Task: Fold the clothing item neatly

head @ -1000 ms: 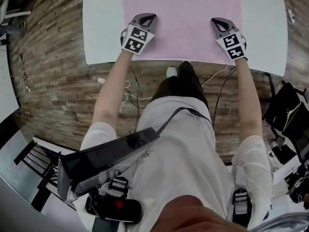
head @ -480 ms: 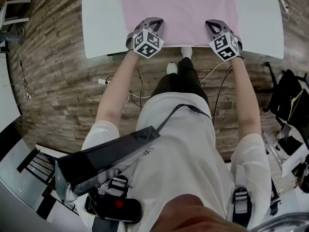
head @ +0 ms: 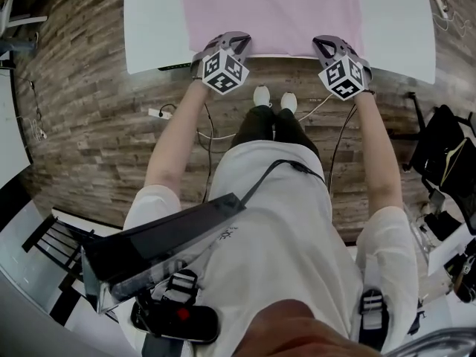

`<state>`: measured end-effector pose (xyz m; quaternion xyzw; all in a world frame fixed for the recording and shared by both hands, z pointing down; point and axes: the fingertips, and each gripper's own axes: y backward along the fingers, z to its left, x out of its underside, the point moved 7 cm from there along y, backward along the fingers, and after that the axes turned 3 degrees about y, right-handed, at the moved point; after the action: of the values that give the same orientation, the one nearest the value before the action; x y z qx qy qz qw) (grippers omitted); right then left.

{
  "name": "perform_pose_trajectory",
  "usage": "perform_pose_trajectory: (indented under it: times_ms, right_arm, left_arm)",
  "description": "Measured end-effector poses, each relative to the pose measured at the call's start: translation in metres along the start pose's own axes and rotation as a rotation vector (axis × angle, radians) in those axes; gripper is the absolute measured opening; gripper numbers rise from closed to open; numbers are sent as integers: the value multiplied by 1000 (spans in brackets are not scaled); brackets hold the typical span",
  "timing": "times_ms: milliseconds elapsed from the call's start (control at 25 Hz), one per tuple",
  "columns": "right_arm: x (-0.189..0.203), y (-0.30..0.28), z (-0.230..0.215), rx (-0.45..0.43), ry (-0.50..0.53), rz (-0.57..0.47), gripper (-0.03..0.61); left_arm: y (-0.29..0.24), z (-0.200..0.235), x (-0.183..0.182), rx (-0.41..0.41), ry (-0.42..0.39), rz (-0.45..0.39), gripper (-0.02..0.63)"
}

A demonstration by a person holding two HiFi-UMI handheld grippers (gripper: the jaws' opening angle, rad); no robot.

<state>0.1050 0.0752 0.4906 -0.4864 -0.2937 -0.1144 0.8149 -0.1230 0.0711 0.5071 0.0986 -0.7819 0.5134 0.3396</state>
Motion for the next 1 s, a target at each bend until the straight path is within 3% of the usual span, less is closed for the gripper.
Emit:
perform_pose_trajectory:
  times_ms: [240,400,680,1000]
  right_arm:
    - [8,10,13,-26,28,-13,5]
    - [15,16,19,-34,23,-6,8]
    - [23,14,24,-37,23,24,89]
    - [26,8,29,-67,84,73,129]
  left_arm:
    - [9,-21,9,1,-10,41,7]
    - [12,-29,26,9,10,92,59]
    - [10,-22,47,-17,-22,167,107]
    - [8,-16,58,3,-41,213,112]
